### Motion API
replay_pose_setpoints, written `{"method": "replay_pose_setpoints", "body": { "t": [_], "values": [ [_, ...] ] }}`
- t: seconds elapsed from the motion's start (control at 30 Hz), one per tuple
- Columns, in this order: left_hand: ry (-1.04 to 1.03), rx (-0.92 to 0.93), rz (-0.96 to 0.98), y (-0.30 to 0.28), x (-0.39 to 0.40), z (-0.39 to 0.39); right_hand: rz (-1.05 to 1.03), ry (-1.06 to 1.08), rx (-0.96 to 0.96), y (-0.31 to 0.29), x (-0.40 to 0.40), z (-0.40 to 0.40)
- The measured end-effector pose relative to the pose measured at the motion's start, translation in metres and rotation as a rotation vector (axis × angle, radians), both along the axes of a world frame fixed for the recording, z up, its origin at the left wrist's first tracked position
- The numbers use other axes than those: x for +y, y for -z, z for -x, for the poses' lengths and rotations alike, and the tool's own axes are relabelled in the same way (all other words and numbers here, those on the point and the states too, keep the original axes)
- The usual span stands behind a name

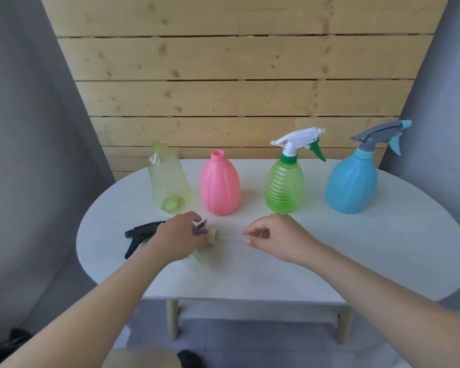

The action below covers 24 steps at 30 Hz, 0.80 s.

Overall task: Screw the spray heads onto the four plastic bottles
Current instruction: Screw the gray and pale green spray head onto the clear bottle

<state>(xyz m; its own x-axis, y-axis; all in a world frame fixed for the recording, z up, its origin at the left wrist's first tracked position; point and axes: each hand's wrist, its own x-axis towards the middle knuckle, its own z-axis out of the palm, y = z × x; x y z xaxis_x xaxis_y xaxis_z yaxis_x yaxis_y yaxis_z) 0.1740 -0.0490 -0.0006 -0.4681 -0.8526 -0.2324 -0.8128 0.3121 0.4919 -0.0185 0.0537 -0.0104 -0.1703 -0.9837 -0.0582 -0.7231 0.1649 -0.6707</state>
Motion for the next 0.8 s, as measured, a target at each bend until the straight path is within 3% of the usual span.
{"method": "replay_pose_setpoints", "body": {
  "t": [0.27, 0.4, 0.6, 0.7, 0.8],
  "values": [
    [0.055, 0.089, -0.036, 0.006, -0.006, 0.009, -0.045, -0.015, 0.064, -0.001, -0.019, -0.007],
    [0.062, 0.316, -0.171, 0.001, -0.014, 0.004, -0.087, -0.047, 0.021, -0.008, -0.022, -0.005],
    [0.005, 0.508, -0.345, -0.013, -0.018, -0.012, -0.112, -0.057, -0.125, -0.022, -0.028, -0.007],
    [-0.029, 0.520, -0.393, -0.021, -0.020, -0.028, -0.043, -0.020, -0.186, -0.027, -0.035, -0.012],
    [-0.041, 0.534, -0.397, -0.024, -0.023, -0.046, 0.142, 0.162, -0.129, -0.027, -0.049, -0.015]
  ]
}}
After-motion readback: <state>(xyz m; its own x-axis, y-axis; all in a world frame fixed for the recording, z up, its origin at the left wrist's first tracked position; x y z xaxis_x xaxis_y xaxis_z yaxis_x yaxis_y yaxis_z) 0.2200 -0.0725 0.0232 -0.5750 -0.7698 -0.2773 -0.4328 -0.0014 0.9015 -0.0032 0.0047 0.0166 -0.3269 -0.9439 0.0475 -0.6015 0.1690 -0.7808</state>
